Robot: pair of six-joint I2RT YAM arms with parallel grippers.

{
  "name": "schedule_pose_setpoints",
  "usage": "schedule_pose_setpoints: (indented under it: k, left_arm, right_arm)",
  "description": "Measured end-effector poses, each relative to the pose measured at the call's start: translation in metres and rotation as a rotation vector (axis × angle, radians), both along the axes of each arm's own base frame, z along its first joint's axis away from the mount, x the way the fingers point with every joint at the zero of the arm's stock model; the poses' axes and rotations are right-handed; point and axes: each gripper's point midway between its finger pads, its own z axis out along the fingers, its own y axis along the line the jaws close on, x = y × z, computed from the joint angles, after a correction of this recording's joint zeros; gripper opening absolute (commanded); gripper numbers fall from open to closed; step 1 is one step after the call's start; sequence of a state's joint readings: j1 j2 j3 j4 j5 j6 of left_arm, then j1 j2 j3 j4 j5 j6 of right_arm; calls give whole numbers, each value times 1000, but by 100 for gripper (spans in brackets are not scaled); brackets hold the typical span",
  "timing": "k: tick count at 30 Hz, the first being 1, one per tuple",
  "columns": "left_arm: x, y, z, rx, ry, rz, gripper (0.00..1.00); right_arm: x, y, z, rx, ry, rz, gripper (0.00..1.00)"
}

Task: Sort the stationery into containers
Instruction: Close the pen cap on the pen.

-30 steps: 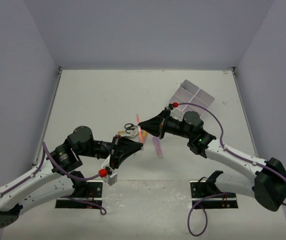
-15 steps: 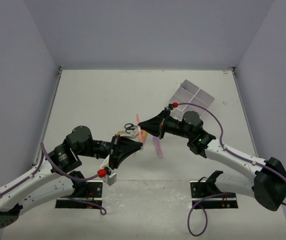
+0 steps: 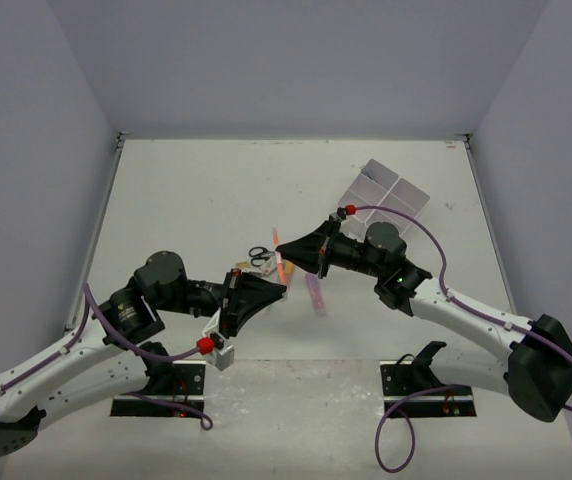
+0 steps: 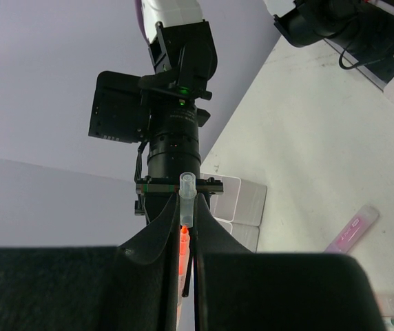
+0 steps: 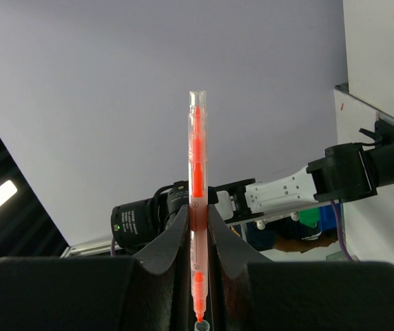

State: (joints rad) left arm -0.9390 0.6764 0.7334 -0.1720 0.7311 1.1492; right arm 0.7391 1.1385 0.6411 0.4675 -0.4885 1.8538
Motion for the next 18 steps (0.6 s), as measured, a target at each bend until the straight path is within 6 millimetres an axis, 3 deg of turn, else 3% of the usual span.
schedule_pose_setpoints:
  k: [18]
  left_arm:
    - [3,0,1,-2,-25,12,0]
  right_arm:
    - [0,0,0,0,-5,1,0]
